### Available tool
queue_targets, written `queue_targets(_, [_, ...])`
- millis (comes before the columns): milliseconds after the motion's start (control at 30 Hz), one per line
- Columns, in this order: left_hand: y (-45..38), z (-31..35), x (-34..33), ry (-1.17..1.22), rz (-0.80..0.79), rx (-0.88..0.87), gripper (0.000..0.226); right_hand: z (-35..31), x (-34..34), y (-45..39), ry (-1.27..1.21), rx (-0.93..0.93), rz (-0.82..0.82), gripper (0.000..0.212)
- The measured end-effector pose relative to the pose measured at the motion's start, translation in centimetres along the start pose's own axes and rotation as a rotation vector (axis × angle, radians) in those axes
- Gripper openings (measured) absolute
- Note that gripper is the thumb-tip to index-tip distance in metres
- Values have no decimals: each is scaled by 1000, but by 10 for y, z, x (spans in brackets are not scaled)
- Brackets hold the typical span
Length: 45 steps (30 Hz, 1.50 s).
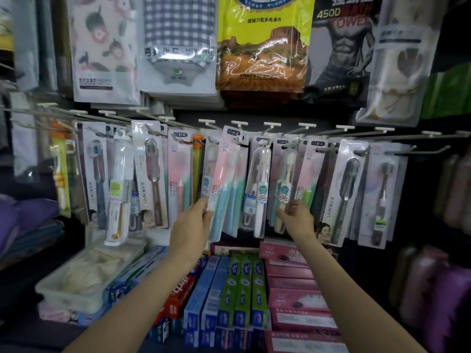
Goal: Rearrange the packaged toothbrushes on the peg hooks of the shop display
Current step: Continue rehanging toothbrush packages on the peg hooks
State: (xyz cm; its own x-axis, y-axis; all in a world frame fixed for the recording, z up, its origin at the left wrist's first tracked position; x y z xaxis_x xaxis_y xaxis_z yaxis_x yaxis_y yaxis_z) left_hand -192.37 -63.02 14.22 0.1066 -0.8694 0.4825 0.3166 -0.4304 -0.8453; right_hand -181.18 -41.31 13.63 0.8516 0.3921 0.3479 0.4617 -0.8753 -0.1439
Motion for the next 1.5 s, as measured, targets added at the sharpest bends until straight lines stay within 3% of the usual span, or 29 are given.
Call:
queue_targets(100, [4,7,-3,57,15,6,20,-2,-8,5,43,47,-14,24])
queue_targets(233, [3,11,-4,85,41,6,7,-4,-5,13,44,86,-15,20])
queue_targets(367, [5,3,-1,37,-23,57,8,-24,22,38,64,314,268,38])
queue_targets(433, [12,-8,8,41,-17,117,21,-45,25,60,60,454,336,36])
queue_targets(533, [24,-26,42,-32,123,130,28,-79,1,98,50,632,241,27])
queue_targets(633, [26,-51,82,-165,284,166,30,-102,-53,128,67,709,-30,21])
queue_targets(733, [25,-85,108,-190,325,291,43,-106,-116,127,140,613,-149,31])
queue_targets(867, [19,-111,118,-143,207,254,59,-95,-165,102,10,251,-89,53])
queue_targets(933, [17,-117,117,-106,165,222,61,-94,-182,95,17,172,-45,58])
queue_targets(1200, [19,-122,118,-78,140,126,55,-98,-182,98,56,165,82,28])
queue_targets(1367, [22,-125,119,-68,202,121,52,-106,-152,115,-68,257,-52,46])
queue_targets(1500, [24,-125,116,-60,191,125,54,-116,-125,117,-57,235,-146,46])
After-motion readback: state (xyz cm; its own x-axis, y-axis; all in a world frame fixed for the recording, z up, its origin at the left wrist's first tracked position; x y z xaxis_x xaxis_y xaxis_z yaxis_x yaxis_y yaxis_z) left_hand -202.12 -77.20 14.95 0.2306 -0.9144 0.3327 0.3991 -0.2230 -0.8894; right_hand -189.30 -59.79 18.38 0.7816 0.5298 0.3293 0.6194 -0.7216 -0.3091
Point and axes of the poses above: each hand's wrist, its own y-axis away from the middle knuckle, its own x-axis out of the back of the hand, z = x × y, the point moved 7 cm from there along -y, towards the middle knuckle, and after that the axes turned 15 degrees about -x, right-handed, at the moved point
